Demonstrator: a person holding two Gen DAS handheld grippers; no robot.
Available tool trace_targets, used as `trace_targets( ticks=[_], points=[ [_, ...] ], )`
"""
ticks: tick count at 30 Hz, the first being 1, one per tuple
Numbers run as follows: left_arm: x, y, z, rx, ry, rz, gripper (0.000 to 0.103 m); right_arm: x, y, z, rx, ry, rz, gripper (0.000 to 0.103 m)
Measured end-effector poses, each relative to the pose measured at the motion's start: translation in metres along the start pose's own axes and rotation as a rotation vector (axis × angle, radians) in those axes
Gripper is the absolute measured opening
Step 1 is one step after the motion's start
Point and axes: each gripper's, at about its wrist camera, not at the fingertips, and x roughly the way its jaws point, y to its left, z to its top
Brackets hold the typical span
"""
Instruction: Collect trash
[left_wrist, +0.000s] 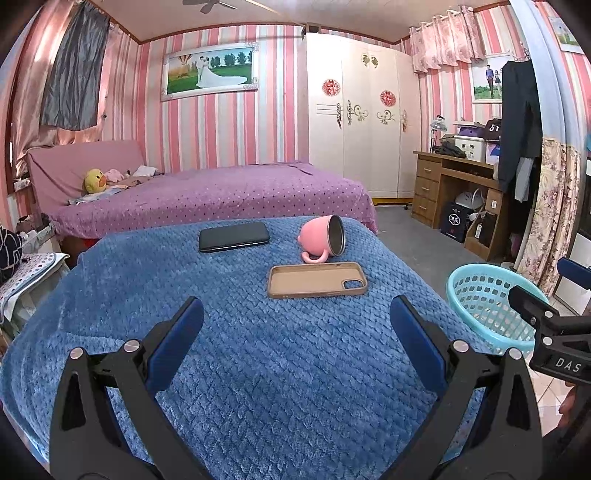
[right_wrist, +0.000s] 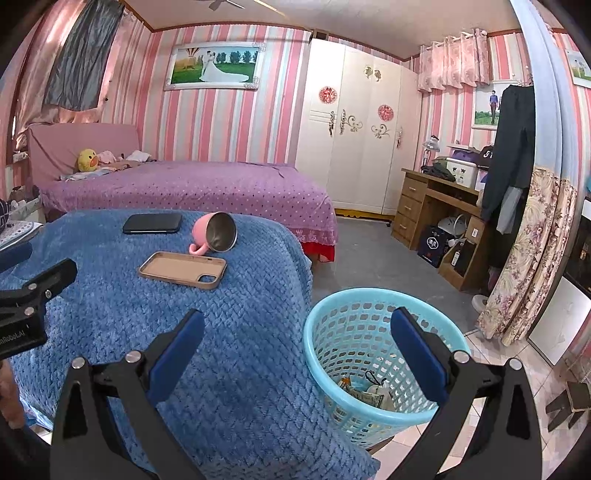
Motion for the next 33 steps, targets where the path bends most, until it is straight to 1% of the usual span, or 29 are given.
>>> trace_targets(
  ticks=[10,33],
  points=[
    [0.003,0.006,-0.001,-0.009,0.010,0.005,0.097,-0.001,-0.001,-0.001,0.006,-0.006,-0.008,0.099],
    [0.006,0.011,-0.003,-0.018,0.007,0.012,0.097,-0.003,0.000,0.001,0.002,-0.017,-0.013,0.099]
  ],
)
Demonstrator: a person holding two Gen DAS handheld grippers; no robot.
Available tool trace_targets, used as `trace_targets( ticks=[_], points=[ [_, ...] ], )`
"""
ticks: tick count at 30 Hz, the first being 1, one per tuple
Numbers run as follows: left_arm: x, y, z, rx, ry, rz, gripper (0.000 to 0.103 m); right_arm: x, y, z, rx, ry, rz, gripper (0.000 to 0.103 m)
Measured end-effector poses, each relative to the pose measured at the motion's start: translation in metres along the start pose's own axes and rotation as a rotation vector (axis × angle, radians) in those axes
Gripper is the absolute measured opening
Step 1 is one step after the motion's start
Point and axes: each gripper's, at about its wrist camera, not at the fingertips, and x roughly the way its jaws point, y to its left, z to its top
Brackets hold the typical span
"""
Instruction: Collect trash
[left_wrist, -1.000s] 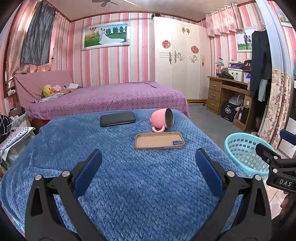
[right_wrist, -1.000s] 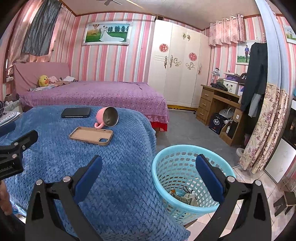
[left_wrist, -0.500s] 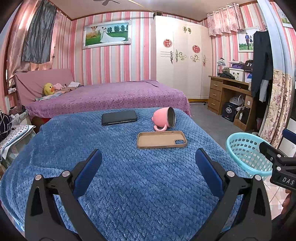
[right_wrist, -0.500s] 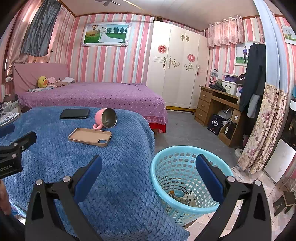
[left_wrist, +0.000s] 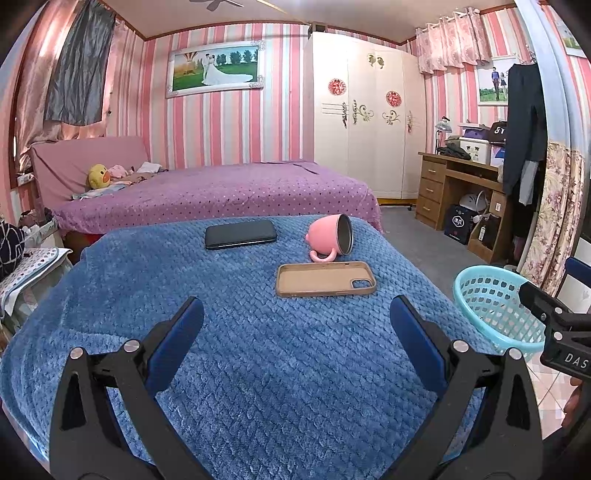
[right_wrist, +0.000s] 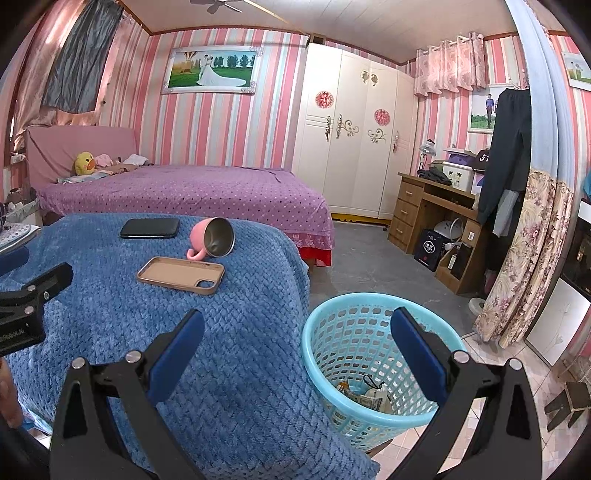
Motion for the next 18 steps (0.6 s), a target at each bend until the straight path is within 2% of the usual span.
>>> trace_targets(
  ticks=[18],
  points=[
    [0.0013,0.0011,0.0011,-0.015,0.000,0.008,0.098,0.0035,0.0013,0.0036,-0.004,0.002,-0.002,0.099]
  ],
)
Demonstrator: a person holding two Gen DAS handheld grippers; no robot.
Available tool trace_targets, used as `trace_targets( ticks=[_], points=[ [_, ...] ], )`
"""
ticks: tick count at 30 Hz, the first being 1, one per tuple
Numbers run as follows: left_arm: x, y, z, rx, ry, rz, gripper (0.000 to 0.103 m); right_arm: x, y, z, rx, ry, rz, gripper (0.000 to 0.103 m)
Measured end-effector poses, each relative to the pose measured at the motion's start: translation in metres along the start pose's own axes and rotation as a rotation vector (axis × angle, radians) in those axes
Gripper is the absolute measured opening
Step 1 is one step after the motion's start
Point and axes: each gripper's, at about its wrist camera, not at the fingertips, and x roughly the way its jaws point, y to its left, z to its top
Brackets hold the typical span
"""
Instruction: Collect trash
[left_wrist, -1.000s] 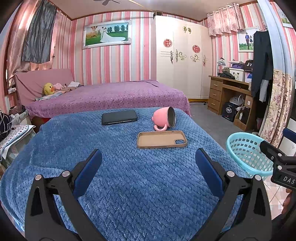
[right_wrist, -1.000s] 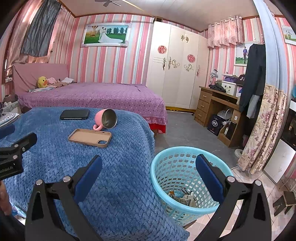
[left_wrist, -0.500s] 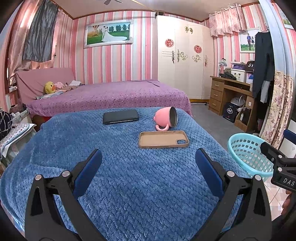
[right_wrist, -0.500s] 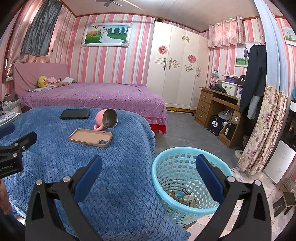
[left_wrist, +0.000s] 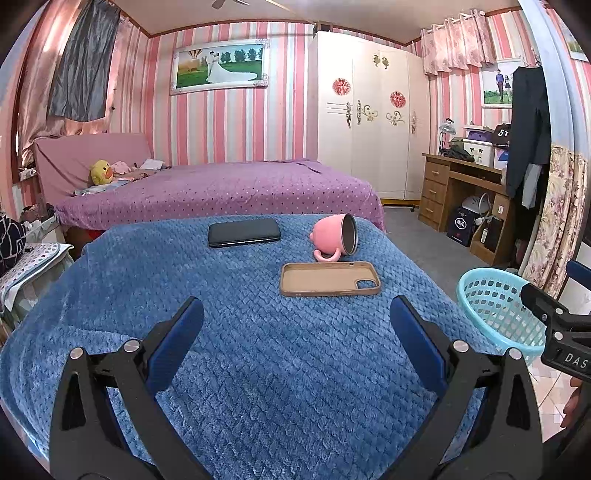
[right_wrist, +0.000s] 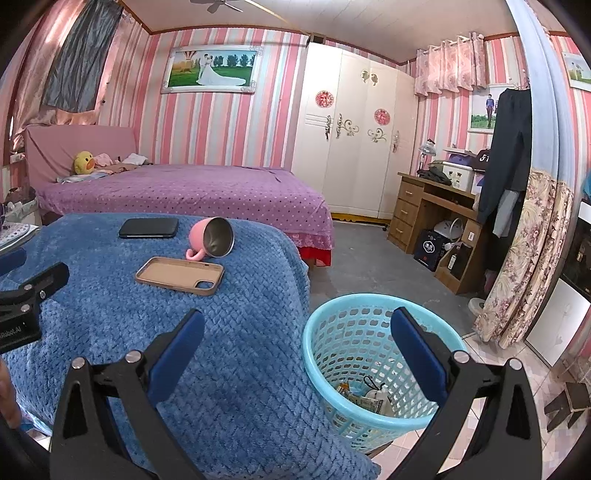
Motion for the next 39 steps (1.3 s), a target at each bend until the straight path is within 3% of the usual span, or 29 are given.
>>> trace_targets(
  ticks=[39],
  points=[
    [0.0008,-0.0010,-0.0005,0.001,-0.003,0.006,0.097,0.0041,0.0030,-0.0038,-0.005,-0.001,0.004,0.099]
  ],
)
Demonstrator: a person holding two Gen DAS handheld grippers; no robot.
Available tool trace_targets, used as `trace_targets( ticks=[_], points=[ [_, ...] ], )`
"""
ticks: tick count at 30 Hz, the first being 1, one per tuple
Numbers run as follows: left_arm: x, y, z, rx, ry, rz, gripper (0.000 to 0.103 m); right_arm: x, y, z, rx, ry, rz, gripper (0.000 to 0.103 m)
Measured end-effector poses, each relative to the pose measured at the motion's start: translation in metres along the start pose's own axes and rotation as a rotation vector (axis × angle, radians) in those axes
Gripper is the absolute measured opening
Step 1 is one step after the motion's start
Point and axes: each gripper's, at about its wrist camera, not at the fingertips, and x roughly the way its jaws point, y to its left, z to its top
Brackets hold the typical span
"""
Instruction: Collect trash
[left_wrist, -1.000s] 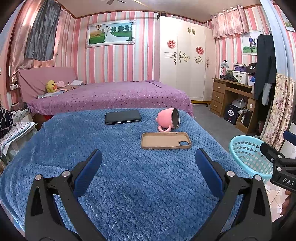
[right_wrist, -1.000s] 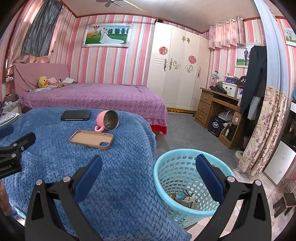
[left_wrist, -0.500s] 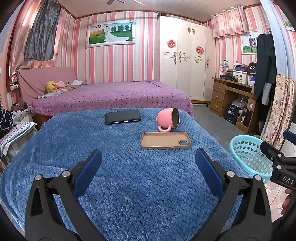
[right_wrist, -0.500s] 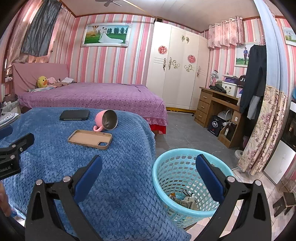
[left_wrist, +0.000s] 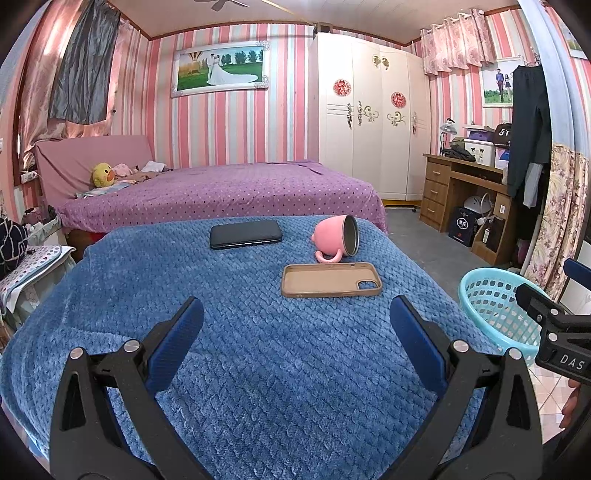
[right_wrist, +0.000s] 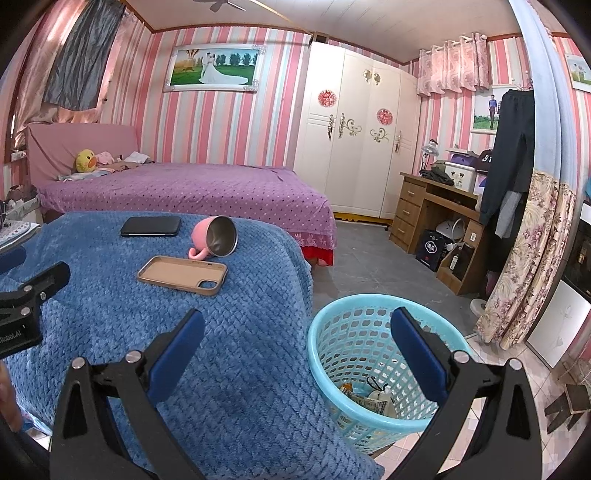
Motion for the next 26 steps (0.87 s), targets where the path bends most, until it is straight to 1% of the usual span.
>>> trace_targets(
  ticks=[26],
  points=[
    [0.0004,0.0006,0.0031,-0.008,-0.002,0.005,0.098,0.0012,0.0038,0.0008,-0.002,-0.003,0.002,0.099]
  ],
)
